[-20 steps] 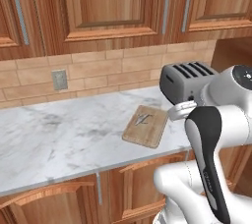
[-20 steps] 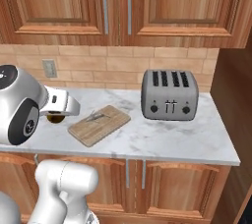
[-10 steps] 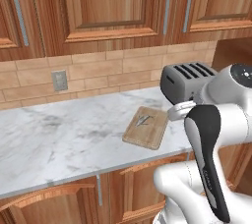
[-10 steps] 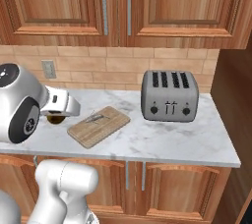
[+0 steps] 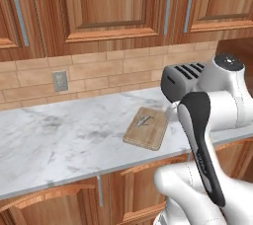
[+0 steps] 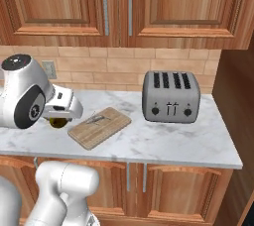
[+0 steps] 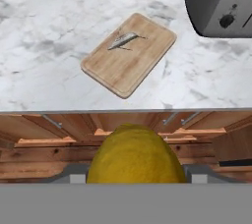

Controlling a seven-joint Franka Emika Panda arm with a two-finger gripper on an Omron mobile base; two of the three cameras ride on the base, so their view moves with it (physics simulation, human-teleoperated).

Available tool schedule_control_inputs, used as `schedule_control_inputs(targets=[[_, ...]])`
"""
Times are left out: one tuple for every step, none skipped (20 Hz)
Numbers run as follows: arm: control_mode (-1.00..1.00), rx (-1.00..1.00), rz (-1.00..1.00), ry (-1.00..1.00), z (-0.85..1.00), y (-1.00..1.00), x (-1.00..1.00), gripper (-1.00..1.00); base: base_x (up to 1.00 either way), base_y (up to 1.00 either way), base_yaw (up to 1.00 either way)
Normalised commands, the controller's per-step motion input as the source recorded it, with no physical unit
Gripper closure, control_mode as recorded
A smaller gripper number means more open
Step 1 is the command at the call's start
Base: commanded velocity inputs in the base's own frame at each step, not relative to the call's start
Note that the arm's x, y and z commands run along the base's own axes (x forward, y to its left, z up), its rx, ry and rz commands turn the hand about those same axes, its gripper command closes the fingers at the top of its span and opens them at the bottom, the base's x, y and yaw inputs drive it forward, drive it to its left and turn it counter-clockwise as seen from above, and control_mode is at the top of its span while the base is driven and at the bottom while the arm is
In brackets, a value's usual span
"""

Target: Retrieve a lemon from the fridge and place it on the cutting board with the fish.

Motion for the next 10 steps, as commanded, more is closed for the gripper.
schedule_control_inputs(targets=[[-1.00,-0.03,0.00,0.00,-0.66,0.00,0.06,1.00,0.00,0.00,0.00],[-1.00,-0.01,0.00,0.00,-0.59,0.00,0.00,1.00,0.00,0.00,0.00],[-1.00,-0.01,0.00,0.00,-0.61,0.00,0.01,1.00,0.00,0.00,0.00],[-1.00,-0.01,0.00,0.00,-0.64,0.00,0.04,1.00,0.00,0.00,0.00],[-1.00,-0.02,0.00,0.00,-0.61,0.00,0.03,1.00,0.00,0.00,0.00],[-1.00,-0.04,0.00,0.03,-0.50,0.00,0.09,1.00,0.00,0.00,0.00],[-1.00,-0.03,0.03,0.00,-0.51,0.00,0.36,1.00,0.00,0.00,0.00],[-1.00,-0.02,0.05,0.00,-0.43,0.00,0.41,1.00,0.00,0.00,0.00],[-1.00,0.00,0.05,0.01,-0.40,0.00,0.51,1.00,0.00,0.00,0.00],[-1.00,0.00,0.05,0.00,-0.41,0.00,0.45,1.00,0.00,0.00,0.00]])
